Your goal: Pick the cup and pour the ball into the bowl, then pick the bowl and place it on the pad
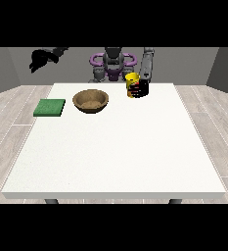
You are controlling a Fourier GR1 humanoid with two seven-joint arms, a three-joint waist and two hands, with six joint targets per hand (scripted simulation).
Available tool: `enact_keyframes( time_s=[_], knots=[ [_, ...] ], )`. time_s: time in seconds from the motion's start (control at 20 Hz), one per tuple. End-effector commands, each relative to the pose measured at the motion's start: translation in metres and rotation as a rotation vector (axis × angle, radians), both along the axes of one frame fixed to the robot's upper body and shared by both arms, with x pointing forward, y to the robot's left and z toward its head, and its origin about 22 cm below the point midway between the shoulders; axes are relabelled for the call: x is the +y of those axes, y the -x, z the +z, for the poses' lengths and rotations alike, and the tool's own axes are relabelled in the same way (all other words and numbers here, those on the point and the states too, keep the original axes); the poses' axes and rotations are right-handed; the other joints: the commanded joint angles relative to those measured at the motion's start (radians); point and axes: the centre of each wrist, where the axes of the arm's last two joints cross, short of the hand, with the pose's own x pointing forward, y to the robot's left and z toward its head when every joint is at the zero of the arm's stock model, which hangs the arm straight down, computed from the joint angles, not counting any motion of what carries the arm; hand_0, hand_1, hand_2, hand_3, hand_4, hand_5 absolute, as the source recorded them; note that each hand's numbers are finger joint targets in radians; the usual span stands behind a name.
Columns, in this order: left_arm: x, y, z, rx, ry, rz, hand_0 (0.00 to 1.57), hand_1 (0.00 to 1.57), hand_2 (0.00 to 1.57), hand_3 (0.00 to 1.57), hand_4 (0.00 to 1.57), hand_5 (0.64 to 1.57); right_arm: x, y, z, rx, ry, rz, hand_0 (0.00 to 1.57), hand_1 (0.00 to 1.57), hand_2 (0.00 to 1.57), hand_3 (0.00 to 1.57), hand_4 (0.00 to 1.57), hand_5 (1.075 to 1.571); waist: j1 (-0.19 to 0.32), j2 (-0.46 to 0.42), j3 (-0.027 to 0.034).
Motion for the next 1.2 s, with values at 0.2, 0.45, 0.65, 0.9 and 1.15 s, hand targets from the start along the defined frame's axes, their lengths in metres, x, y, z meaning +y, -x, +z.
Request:
enact_keyframes(
  time_s=[0.2,0.45,0.65,0.9,1.15],
  knots=[
    [-0.014,-0.042,0.053,-0.041,-0.220,0.081,1.35,1.35,1.57,1.57,1.32,1.209,-0.006,0.002,-0.017,0.028,0.002,0.034,0.00,0.00,0.39,0.66,0.55,1.570,-0.037,-0.021,-0.0001],
    [-0.013,-0.066,0.080,-0.115,-0.430,0.153,1.40,1.40,1.57,1.57,1.49,1.267,-0.029,-0.011,0.031,-0.065,-0.004,0.059,0.00,0.00,0.33,0.65,0.54,1.569,-0.094,0.071,0.0004],
    [-0.020,-0.079,0.099,-0.144,-0.491,0.189,1.40,1.40,1.57,1.57,1.49,1.267,-0.009,-0.020,0.039,-0.092,0.011,0.068,0.00,0.00,0.34,0.69,0.54,1.568,-0.092,0.103,-0.0005],
    [-0.027,-0.091,0.110,-0.184,-0.726,0.299,1.48,1.48,1.57,1.57,1.52,1.230,-0.004,-0.020,0.026,-0.060,0.005,0.131,0.00,0.00,0.34,0.68,0.54,1.568,-0.159,0.068,0.0017],
    [-0.025,-0.096,0.111,-0.176,-0.936,0.313,1.51,1.51,1.57,1.57,1.50,1.302,0.002,-0.021,0.007,0.008,0.006,0.098,0.00,0.00,0.37,0.67,0.54,1.566,-0.121,0.018,0.0009]
  ],
)
